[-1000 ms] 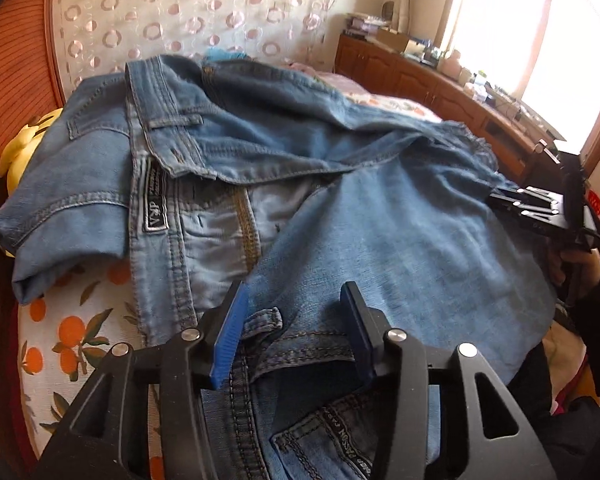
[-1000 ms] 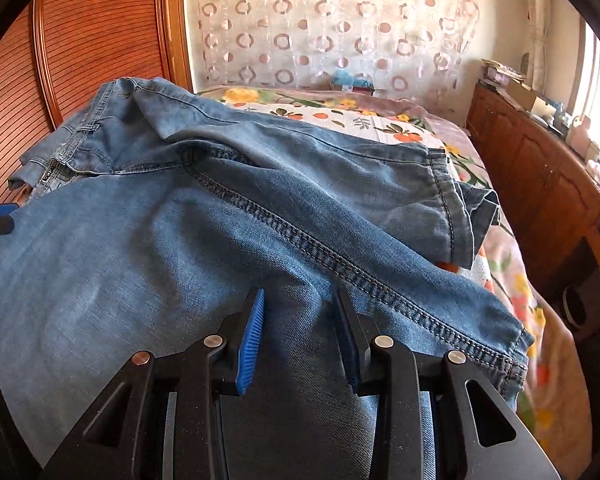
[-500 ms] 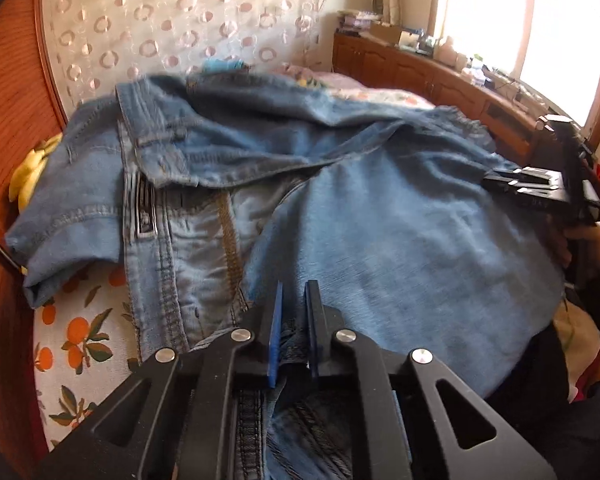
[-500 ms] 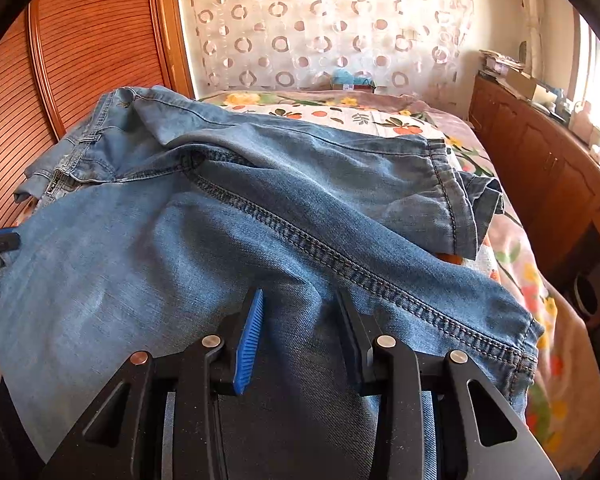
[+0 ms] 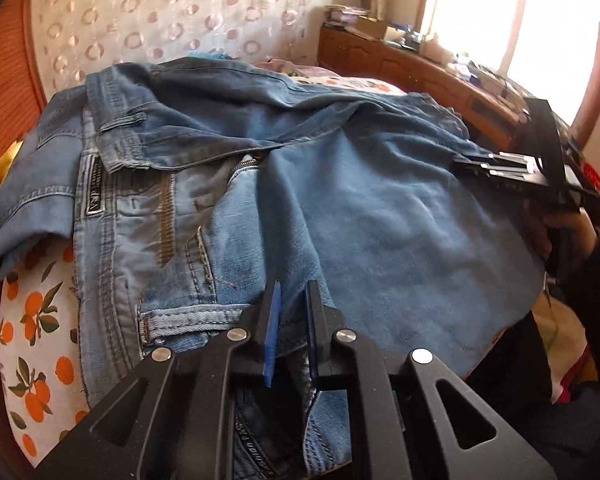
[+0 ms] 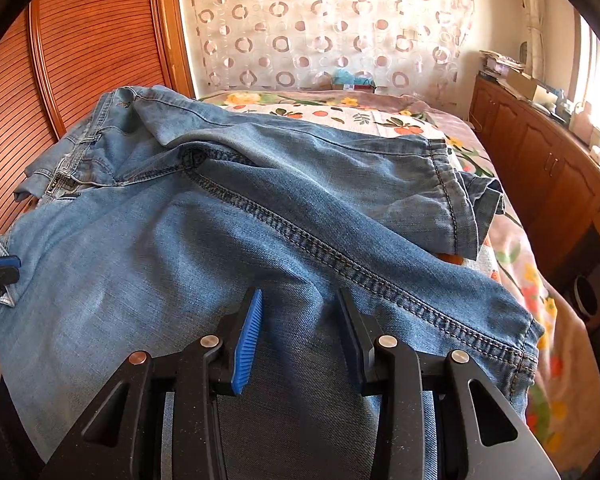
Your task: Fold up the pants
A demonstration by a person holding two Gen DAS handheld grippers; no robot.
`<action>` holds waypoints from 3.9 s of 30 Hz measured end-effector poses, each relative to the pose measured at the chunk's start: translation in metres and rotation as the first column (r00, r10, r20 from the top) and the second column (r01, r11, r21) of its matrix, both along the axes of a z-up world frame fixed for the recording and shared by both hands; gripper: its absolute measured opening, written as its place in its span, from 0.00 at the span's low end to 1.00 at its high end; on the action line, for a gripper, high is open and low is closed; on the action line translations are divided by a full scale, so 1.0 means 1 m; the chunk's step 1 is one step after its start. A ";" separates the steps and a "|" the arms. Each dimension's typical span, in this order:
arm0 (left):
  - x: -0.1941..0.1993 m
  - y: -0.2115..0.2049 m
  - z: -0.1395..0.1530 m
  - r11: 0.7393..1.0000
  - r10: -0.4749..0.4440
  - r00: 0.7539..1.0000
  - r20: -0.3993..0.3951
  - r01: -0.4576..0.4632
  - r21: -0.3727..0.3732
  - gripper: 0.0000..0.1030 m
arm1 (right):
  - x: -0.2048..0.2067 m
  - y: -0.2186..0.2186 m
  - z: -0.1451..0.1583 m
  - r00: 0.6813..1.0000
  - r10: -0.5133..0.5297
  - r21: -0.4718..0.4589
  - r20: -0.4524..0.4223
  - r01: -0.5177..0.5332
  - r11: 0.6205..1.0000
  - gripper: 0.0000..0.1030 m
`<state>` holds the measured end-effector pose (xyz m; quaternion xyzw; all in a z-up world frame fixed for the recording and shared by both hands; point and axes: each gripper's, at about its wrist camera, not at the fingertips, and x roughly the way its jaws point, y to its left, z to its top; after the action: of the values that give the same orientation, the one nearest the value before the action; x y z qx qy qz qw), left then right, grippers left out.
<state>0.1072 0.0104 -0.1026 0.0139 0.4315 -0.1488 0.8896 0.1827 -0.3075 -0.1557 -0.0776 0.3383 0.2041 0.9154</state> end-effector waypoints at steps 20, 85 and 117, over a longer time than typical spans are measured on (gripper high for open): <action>0.036 0.069 0.029 0.991 0.136 0.990 0.037 -0.136 -0.003 0.43 | 0.000 0.001 -0.001 1.000 -0.001 0.002 0.001 0.001 1.000 0.38; -0.044 0.008 -0.013 0.992 0.035 0.996 0.086 -0.025 -0.120 0.32 | 0.005 0.208 0.033 0.908 0.411 0.214 -0.084 -0.387 0.897 0.38; 0.004 0.066 0.055 0.980 0.112 0.986 0.120 -0.089 -0.180 0.33 | 0.001 0.185 0.003 0.910 0.393 0.138 -0.136 -0.375 0.917 0.38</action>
<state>0.1115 0.0760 -0.0478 -0.0762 0.3583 -0.1395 0.9200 0.1841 -0.1227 -0.1528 -0.0760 0.3775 0.4039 0.8298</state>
